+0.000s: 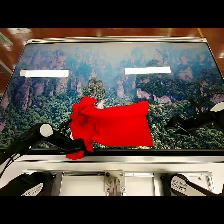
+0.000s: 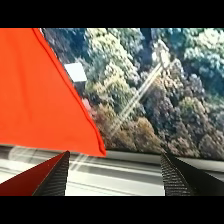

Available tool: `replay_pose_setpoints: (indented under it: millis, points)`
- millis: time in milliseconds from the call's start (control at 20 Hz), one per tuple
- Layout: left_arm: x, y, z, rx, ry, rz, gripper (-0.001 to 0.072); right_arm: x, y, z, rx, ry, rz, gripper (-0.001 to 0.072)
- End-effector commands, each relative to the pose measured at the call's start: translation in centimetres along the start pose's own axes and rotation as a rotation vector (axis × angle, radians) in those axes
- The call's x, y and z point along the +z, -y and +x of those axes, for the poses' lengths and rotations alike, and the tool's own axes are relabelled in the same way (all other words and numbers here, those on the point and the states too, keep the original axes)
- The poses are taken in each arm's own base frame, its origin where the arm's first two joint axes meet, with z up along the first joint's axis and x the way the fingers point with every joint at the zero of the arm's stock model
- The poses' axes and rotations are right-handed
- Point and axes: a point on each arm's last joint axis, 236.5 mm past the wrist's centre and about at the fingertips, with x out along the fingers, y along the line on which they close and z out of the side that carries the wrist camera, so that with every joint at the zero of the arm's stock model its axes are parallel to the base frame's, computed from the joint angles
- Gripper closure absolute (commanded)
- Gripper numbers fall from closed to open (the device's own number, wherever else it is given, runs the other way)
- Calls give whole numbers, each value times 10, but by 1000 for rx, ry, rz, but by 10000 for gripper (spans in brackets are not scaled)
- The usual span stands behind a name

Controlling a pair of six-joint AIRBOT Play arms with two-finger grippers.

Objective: Fold the shirts.

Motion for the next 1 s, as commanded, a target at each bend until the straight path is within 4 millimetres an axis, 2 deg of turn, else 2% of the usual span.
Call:
replay_pose_setpoints:
  millis: [0, 50, 100, 150, 300, 550, 800, 850, 900, 950]
  points:
    - [5, 7, 20, -23, 11, -45, 202, -1, 0, 3, 5, 1, 2, 30]
    - [5, 5, 23, -17, 1, -57, 439, -2, -3, 6, 9, -3, 0, 30]
    - [5, 4, 23, -14, 2, -52, 576, -6, -6, 13, 9, -16, -11, 30]
    - [7, 5, 21, -16, 6, -23, 665, -10, -10, 22, 3, -30, -27, 30]
    - [14, 6, 7, 11, 27, 57, 665, -22, -18, 55, -15, -48, -66, 30]
    - [15, 4, -23, 78, 68, 174, 665, -38, -48, 85, 144, -141, 14, 30]
    - [20, 19, -55, 53, 181, 236, 665, -59, -64, 121, 89, -248, -39, 33]
    - [23, 22, -62, 47, 207, 232, 665, -60, -69, 127, 81, -248, -43, 145]
    - [28, 24, -72, 40, 241, 228, 665, -59, -75, 131, 86, -239, -56, 305]
    - [36, 25, -84, 38, 281, 229, 665, -58, -85, 132, 104, -231, -74, 502]
